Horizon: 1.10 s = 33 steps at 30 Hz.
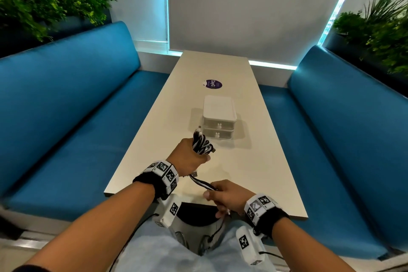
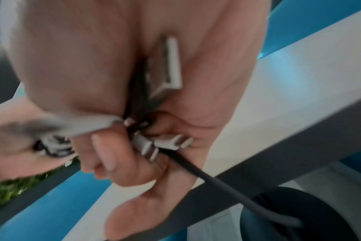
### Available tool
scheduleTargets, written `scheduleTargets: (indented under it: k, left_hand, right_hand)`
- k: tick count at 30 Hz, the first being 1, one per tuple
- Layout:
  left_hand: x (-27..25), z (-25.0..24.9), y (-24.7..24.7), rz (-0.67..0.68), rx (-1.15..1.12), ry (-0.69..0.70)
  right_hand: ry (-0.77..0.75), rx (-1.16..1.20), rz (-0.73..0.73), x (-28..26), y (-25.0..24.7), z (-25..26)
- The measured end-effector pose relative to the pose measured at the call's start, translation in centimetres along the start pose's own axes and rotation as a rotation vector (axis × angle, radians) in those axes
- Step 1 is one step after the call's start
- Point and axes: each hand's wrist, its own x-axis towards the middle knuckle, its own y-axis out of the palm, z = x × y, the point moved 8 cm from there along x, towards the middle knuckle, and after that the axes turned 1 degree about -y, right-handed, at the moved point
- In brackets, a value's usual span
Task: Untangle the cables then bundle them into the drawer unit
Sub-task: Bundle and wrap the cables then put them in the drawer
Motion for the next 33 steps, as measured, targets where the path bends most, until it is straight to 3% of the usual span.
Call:
scheduleTargets:
  k: [3,13,19,27,33]
  left_hand:
    - [-0.5,0.2,0.7,0.106,0.092,0.024]
    - [-1.6,1.6,2.8,0.288,0.197,0.006]
    - [-2.3,1.7,4.1,0.374,0.501,0.004]
    - [-2.2,3.2,3.2,0.294,0.723,-0.027]
    - [-1.7,2.7,2.8,0.254,0.613,0.004]
  right_hand:
    - [-0.026,0.020,0.029,-0.4,-0.1,-0.2]
    - [-0.062,-0.371,-0.070,-0.7,-3.6,1.6]
    - [-0.082,-0.357,-0.071,-0.1,-4.0,2.8]
    - [-0.091,-0.215,-0.107,-0.1,-3.8,3.1]
    - [-0.149,-0.213,-0.161,-0.2,-4.3,4.0]
